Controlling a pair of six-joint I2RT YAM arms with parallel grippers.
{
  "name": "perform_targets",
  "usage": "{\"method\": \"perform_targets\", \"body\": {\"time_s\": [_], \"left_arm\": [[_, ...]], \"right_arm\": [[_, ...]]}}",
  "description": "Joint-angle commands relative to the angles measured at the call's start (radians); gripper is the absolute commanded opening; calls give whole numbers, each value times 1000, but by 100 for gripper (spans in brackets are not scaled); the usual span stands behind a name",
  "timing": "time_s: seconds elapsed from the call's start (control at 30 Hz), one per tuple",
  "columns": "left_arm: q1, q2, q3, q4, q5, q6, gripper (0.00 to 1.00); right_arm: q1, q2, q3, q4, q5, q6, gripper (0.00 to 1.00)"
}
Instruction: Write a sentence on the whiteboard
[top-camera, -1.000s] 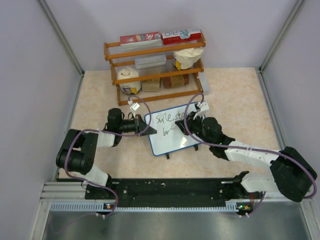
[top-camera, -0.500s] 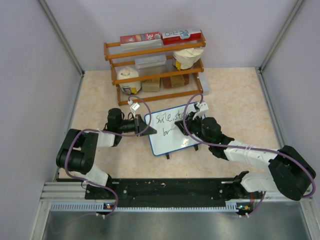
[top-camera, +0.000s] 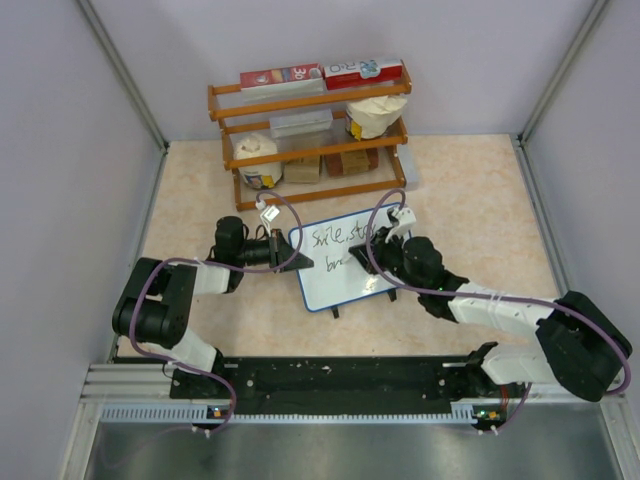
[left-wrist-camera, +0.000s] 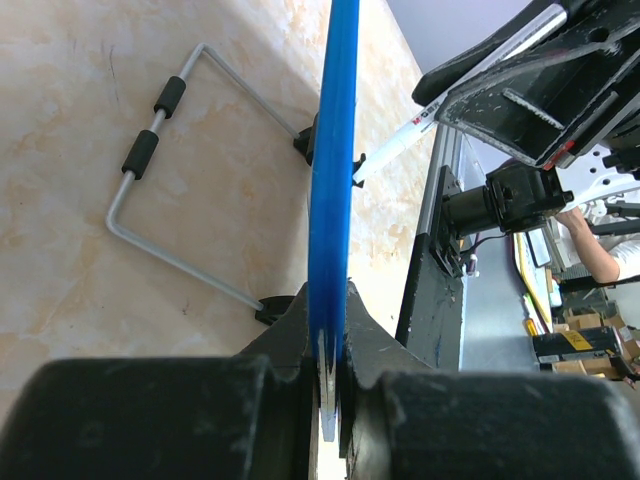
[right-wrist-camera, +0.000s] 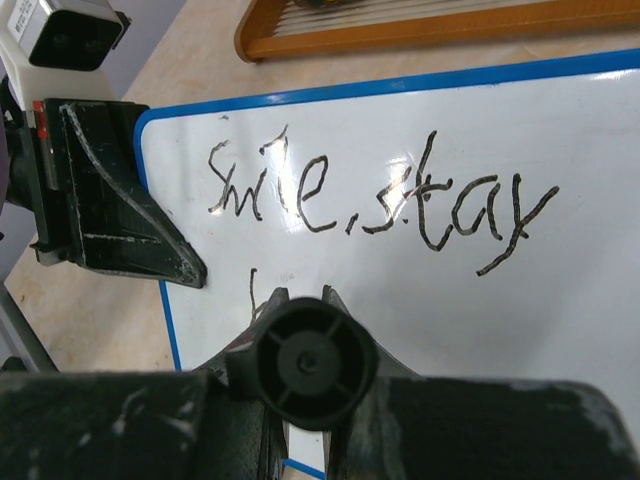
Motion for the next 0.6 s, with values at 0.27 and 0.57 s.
{"method": "perform_targets", "body": {"time_s": [0.27, 0.57], "left_arm": [[3, 15, -8, -32, -72, 44, 0], [3, 19, -6, -32, -69, 44, 0]], "right_arm": [[-10, -34, -31, 6, -8, 11, 0], [-9, -89, 40, -18, 0, 5, 0]]}}
